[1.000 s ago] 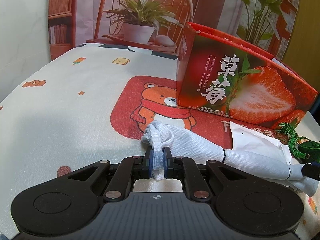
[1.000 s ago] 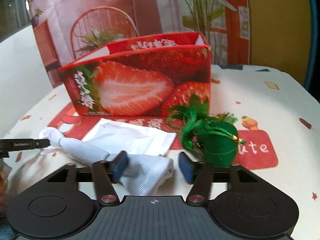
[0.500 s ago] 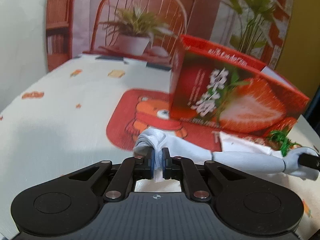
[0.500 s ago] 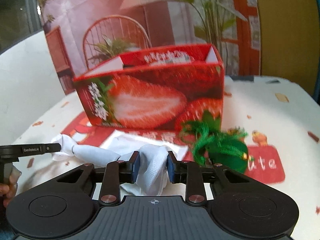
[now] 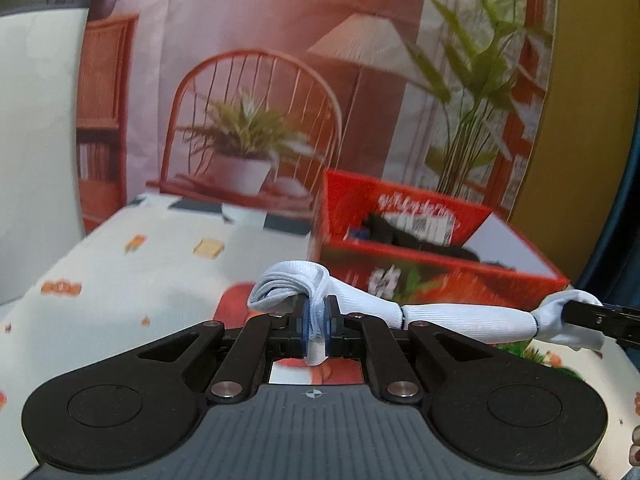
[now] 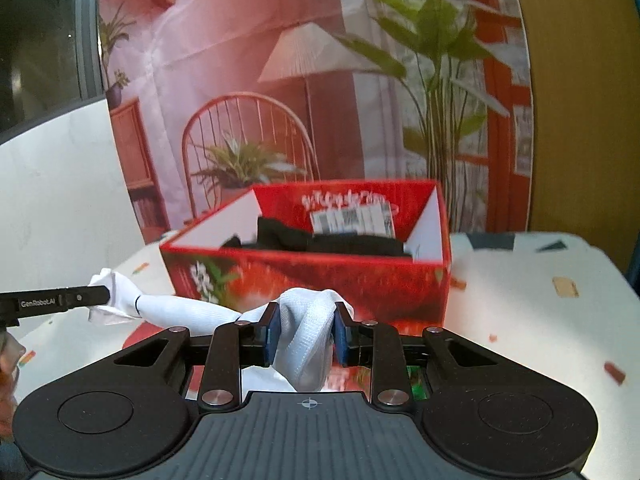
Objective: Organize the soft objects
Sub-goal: 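Lift the white sock with both tools and carry it over the red box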
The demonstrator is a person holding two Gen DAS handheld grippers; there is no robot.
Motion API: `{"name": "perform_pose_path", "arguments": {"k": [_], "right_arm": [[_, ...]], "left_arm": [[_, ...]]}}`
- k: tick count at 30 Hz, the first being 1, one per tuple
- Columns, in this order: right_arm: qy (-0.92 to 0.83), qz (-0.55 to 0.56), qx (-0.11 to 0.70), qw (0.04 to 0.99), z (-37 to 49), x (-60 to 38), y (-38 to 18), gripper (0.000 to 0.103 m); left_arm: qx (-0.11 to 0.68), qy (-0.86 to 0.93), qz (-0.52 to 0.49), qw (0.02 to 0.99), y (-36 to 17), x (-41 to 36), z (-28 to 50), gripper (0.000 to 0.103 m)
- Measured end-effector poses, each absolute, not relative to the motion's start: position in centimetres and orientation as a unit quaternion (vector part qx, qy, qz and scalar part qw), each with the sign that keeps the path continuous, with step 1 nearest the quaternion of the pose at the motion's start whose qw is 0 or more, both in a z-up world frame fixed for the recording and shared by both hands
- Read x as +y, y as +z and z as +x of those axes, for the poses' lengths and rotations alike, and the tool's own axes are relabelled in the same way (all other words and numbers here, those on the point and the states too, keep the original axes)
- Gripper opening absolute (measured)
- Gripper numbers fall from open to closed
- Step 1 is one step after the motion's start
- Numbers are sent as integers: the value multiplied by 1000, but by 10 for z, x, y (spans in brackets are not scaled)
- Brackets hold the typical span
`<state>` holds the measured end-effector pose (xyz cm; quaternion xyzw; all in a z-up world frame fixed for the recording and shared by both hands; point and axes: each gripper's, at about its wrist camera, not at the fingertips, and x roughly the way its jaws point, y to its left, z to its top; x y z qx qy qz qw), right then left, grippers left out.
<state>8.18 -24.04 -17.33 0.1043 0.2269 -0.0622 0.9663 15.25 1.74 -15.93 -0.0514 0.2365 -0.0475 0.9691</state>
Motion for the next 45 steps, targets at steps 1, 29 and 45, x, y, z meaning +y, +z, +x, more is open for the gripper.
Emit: {"name": "perform_pose_path", "arguments": {"k": [1, 29, 45], "right_arm": [[-62, 103, 222, 967, 83, -241, -170, 25], [-97, 17, 266, 959, 221, -310, -149, 25], [-96, -15, 355, 930, 265, -312, -197, 25]], "left_arm": [[232, -50, -50, 970, -154, 15, 155, 8], [274, -94, 5, 957, -130, -58, 298, 8], [356, -131, -2, 925, -174, -64, 342, 8]]}}
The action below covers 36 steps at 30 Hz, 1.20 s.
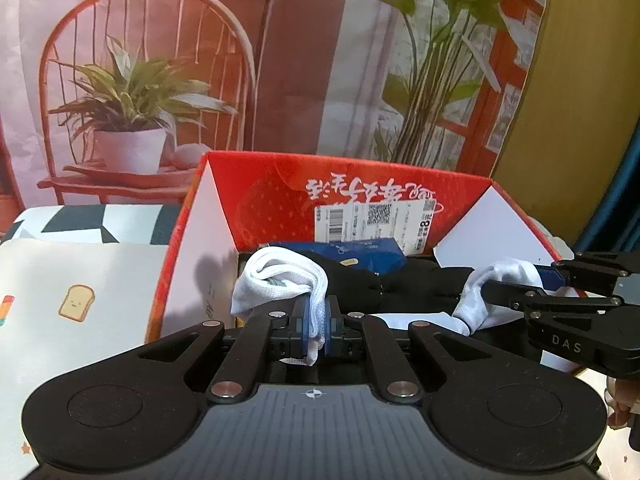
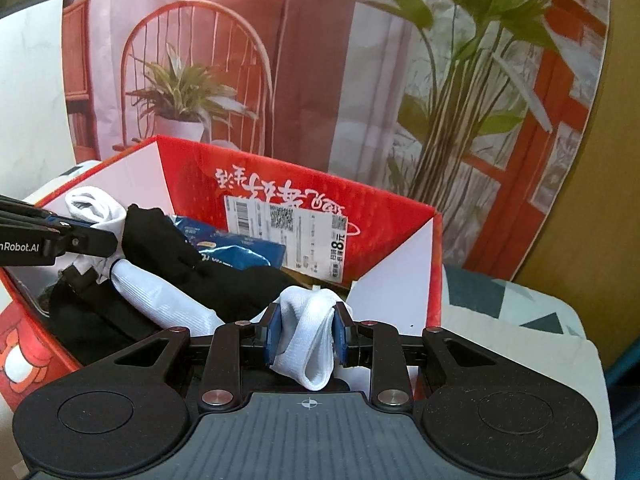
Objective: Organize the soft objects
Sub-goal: 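Lift the white sock with both tools and carry it over the red box, then open both tools to drop the sock into the box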
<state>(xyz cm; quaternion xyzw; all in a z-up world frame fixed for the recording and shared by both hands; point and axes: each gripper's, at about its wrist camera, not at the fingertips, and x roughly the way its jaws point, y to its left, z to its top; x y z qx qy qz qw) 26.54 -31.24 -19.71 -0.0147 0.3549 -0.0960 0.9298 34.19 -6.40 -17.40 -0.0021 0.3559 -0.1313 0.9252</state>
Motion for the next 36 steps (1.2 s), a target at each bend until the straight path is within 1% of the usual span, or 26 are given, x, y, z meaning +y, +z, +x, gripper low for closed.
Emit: {"name": "perform_pose_path", "arguments": {"k": [10, 16, 17, 19, 21, 22, 23, 24, 25, 28, 32, 36], "right_arm": [[-89, -13, 373, 924, 272, -311, -206, 24], [-90, -20, 380, 921, 274, -309, -207, 26], [-91, -21, 380, 920, 275, -308, -207, 26], [-94, -22, 377, 921, 273, -308, -207, 27], [-95, -25, 373, 923, 272, -306, -207, 30], [-95, -28, 369, 924, 270, -305, -206, 35], [-97, -32, 363, 926, 269, -304, -205, 49], [-102, -32, 356, 929, 266, -303, -203, 59], [-101, -24, 345, 933, 263, -303, -200, 69], [-102, -10, 324, 941, 253, -305, -192, 69], [-98, 6, 295, 950, 236, -300, -181, 74], [-87, 11, 265, 960, 212, -286, -170, 74]], "left_arm": [[373, -140, 1, 917, -183, -66, 350, 8], [375, -146, 6, 916, -183, -69, 351, 11], [374, -147, 6, 916, -183, -69, 351, 12], [374, -156, 0, 914, -182, -68, 351, 26], [370, -173, -14, 913, -180, -64, 348, 51], [366, -177, -12, 913, -178, -64, 346, 55], [362, -179, -8, 915, -176, -65, 344, 58], [359, -180, -4, 916, -174, -67, 341, 62], [355, -183, 0, 917, -172, -67, 338, 63], [346, -187, 0, 920, -165, -65, 328, 63], [329, -195, -2, 924, -153, -59, 309, 63], [311, -205, -3, 928, -144, -50, 280, 63]]}}
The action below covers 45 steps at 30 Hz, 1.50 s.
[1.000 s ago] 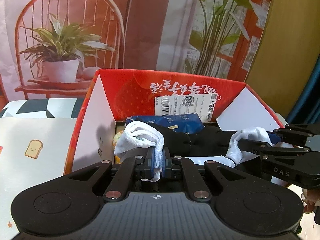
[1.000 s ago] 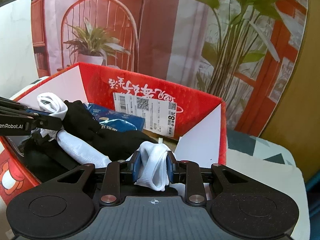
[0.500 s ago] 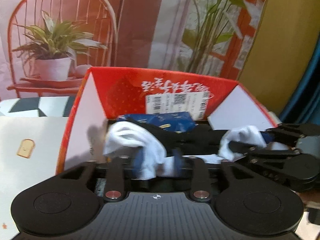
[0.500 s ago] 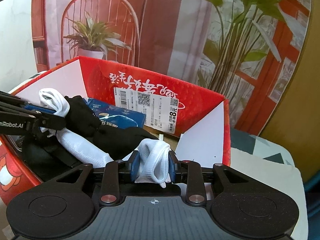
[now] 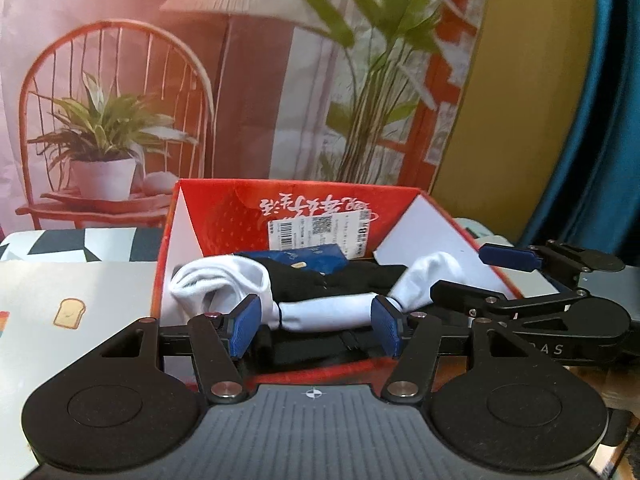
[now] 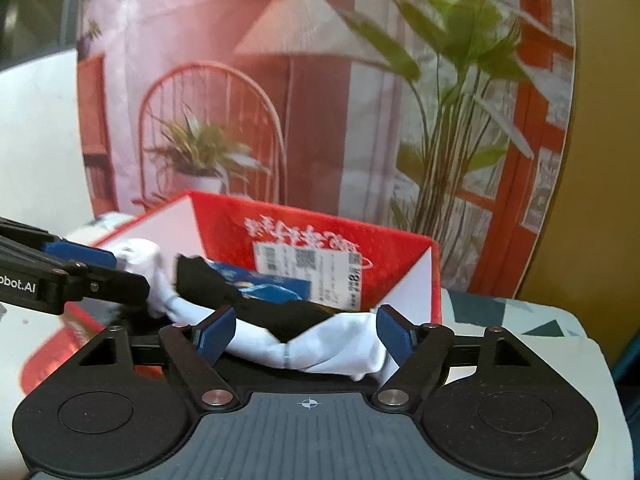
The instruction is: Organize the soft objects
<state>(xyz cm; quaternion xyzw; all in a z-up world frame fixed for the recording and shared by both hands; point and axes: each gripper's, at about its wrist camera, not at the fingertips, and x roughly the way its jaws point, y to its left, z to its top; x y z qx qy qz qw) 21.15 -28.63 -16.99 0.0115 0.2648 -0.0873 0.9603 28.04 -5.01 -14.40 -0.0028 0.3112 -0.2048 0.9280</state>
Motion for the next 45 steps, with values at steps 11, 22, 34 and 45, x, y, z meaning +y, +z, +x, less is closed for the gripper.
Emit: {"name": "perform_pose_path", "arguments": {"k": [11, 22, 34, 45], "right_arm": [[-61, 51, 234, 969, 138, -243, -179, 77], [-51, 42, 324, 944, 94, -204, -256, 80], [-42, 13, 367, 929, 92, -187, -282, 79], [-55, 36, 371, 926, 113, -207, -279, 61]], "left_arm": [[310, -189, 5, 932, -176, -31, 204, 63], [344, -141, -31, 928, -229, -12, 160, 63], [351, -118, -8, 929, -244, -11, 148, 63], [354, -103, -10, 929, -246, -10, 152, 72]]}}
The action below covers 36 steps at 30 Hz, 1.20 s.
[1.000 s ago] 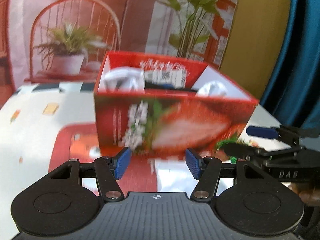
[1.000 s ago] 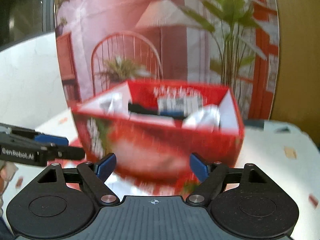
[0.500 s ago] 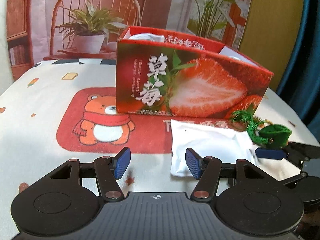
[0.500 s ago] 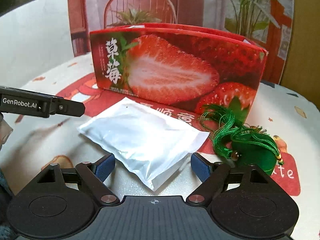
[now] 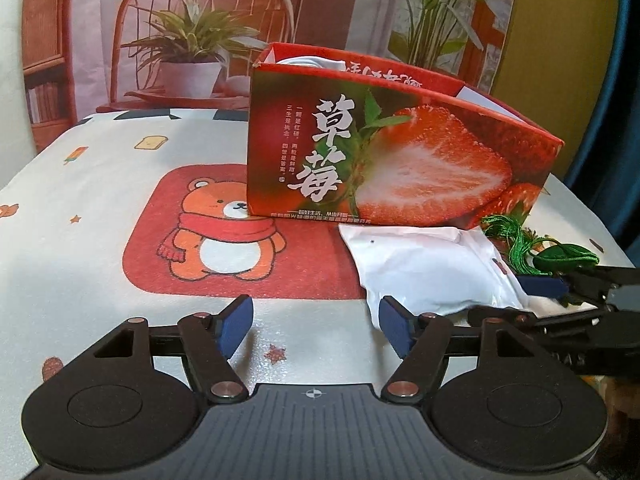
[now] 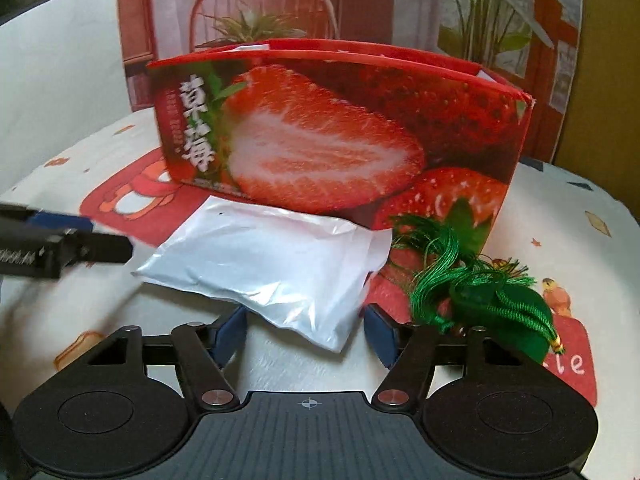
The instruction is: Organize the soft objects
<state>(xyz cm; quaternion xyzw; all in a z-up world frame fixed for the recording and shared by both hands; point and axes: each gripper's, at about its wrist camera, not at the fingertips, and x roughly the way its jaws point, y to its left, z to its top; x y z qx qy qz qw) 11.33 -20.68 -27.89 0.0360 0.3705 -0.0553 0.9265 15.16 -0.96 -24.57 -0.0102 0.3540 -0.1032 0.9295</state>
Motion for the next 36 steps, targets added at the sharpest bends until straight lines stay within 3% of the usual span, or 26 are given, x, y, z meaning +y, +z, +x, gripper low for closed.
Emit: {"name": "perform_pose_path", "arguments": {"k": [8, 15, 25, 31, 36], "right_arm": [[-40, 37, 371, 927, 128, -208, -274, 62], [-33, 65, 326, 942, 130, -219, -250, 62], [-33, 98, 290, 951, 145, -234, -232, 60], [-32, 76, 279, 957, 142, -234, -232, 61], [-35, 44, 273, 960, 140, -237, -236, 61]], "left_arm": [[345, -101, -8, 933, -242, -10, 152, 72], [332, -112, -40, 936, -232, -3, 154, 72], [323, -169, -10, 931, -221, -26, 191, 72], [316, -209, 3, 926, -228, -35, 214, 67], [315, -220, 5, 923, -235, -42, 224, 57]]}}
